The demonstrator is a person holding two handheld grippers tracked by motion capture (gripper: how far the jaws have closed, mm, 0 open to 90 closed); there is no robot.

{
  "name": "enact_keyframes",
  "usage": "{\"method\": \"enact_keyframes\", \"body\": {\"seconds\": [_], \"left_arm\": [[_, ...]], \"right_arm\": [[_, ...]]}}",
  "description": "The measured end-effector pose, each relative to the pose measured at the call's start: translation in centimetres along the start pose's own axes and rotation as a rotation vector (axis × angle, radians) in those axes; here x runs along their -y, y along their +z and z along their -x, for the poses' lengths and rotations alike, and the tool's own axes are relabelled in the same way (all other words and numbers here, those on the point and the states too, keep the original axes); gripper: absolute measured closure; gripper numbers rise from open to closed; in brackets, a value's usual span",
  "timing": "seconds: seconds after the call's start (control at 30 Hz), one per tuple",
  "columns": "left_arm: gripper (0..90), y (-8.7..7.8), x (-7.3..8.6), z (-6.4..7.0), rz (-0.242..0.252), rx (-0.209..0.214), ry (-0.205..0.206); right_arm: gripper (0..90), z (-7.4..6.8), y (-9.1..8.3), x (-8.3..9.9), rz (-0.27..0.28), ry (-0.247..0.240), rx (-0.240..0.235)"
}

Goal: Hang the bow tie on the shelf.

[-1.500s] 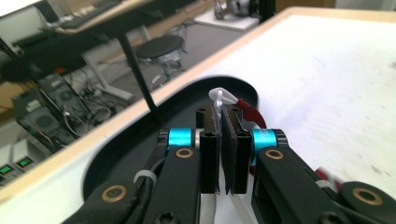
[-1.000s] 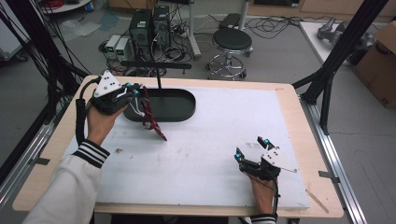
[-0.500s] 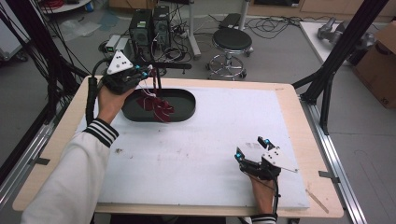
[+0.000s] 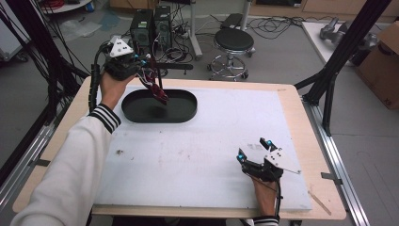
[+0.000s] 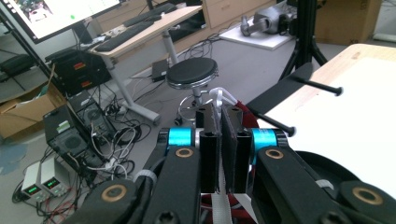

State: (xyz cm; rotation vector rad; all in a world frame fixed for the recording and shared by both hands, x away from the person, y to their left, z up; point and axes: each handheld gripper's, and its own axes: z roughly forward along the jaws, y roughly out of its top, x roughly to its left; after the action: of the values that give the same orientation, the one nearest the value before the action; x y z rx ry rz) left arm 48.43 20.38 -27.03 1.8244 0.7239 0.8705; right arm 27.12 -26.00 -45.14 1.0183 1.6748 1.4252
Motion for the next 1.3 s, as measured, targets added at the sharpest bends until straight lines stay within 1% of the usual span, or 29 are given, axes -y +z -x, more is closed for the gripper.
{"method": "enact_keyframes", "body": {"seconds": [0.17,0.3,0.5,0.57,0.67,0.7,0.73,0.8,0.87,0.9,0.93,0.97,1.0,1.03,1.1,1.17,1.2,1.23,1.27,1.3], "left_arm": [[85.7,0.7,-0.3,-0.6,-0.025,-0.022,0.002],[85.7,1.2,-0.5,-1.0,-0.042,-0.032,0.009],[85.7,1.8,0.1,-1.4,-0.089,-0.038,0.013],[85.7,1.9,0.3,-1.4,-0.112,-0.044,0.021],[85.6,1.8,0.5,-1.5,-0.128,-0.050,0.024],[85.6,1.8,0.5,-1.6,-0.138,-0.055,0.026],[85.6,1.8,0.5,-1.6,-0.150,-0.060,0.030],[85.5,1.8,0.6,-1.6,-0.164,-0.065,0.026],[84.7,1.8,0.6,-1.6,-0.179,-0.069,0.037],[81.9,1.9,0.7,-1.5,-0.192,-0.070,0.039],[74.8,2.0,0.7,-1.5,-0.203,-0.076,0.035],[65.1,2.2,0.8,-1.4,-0.218,-0.087,0.031],[57.7,2.3,0.8,-1.4,-0.229,-0.111,0.034],[54.3,2.2,0.9,-1.4,-0.227,-0.136,0.017],[48.3,2.1,1.0,-1.5,-0.229,-0.143,0.009],[39.7,2.0,1.0,-1.6,-0.224,-0.139,0.006],[39.7,1.7,1.0,-1.7,-0.214,-0.139,0.001],[35.2,1.5,1.0,-1.8,-0.199,-0.145,-0.006],[27.0,1.2,1.0,-1.9,-0.176,-0.145,-0.018],[23.0,0.9,1.0,-2.1,-0.167,-0.137,-0.025]], "right_arm": [[10.1,0.0,0.0,0.0,0.000,-0.002,0.000],[10.2,0.0,0.0,0.0,0.003,0.001,0.001],[10.2,0.0,0.0,0.0,0.002,0.001,0.001],[10.2,0.0,0.0,0.0,0.002,0.006,0.000],[10.2,0.0,0.0,0.0,0.002,0.006,0.000],[10.2,0.1,0.0,0.0,0.005,-0.001,-0.002],[10.2,0.0,0.0,0.0,0.002,0.003,-0.001],[10.2,0.0,0.0,0.0,0.001,0.000,-0.002],[10.2,0.0,0.0,0.0,0.001,0.000,-0.003],[10.1,0.0,0.0,0.0,0.001,0.000,-0.003],[10.2,0.0,0.0,0.0,0.001,-0.001,-0.004],[10.2,0.0,0.0,0.0,0.001,-0.002,-0.004],[10.2,0.0,0.0,0.0,0.001,-0.004,-0.004],[10.2,0.0,0.0,0.0,0.001,-0.006,-0.004],[10.1,0.0,0.0,0.0,0.002,-0.008,-0.001],[10.2,0.0,0.0,0.0,0.002,-0.009,-0.002],[10.1,0.0,0.0,0.0,0.002,-0.008,-0.002],[10.2,0.0,0.0,0.0,0.001,-0.008,-0.003],[10.2,0.0,0.0,0.0,0.001,-0.008,-0.004],[10.1,0.0,0.0,0.0,0.001,-0.009,-0.004]]}}
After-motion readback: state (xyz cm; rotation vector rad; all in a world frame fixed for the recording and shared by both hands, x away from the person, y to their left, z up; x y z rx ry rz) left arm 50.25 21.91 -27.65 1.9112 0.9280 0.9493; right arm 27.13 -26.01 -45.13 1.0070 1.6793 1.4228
